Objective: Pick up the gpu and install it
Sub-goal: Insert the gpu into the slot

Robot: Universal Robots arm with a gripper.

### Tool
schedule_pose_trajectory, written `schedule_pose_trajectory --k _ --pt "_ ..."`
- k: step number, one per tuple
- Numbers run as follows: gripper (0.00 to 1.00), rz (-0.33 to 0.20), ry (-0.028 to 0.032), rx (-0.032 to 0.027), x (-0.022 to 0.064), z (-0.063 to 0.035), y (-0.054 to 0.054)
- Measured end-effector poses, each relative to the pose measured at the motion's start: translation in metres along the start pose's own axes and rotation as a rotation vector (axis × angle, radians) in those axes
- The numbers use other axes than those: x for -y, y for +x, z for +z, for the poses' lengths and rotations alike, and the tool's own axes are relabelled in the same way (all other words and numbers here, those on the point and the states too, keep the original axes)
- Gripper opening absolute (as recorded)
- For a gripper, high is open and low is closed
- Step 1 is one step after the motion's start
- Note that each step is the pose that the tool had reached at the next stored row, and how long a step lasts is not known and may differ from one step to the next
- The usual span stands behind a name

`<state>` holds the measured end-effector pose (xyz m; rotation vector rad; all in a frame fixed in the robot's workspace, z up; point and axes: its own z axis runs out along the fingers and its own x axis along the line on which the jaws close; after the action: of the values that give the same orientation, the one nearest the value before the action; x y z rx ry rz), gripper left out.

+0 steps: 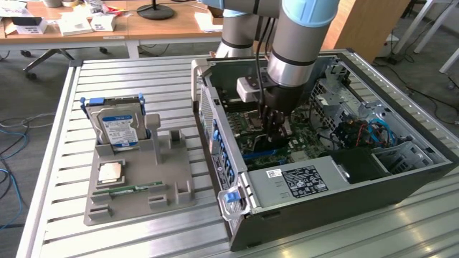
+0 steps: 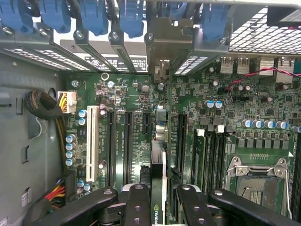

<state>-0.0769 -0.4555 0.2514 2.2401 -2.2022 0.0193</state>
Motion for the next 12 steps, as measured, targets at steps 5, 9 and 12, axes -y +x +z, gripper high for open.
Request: schedule_pose_trajectory --k 5,9,12 --pt "0.26 0.0 -0.0001 -0.0003 -0.0001 0.0017 0.0" --pt "0.26 0.0 0.0 -0.0001 -0.0001 0.003 0.0" --pt "0.26 0.0 -0.0001 -0.0003 -0.0001 0.0034 0.0"
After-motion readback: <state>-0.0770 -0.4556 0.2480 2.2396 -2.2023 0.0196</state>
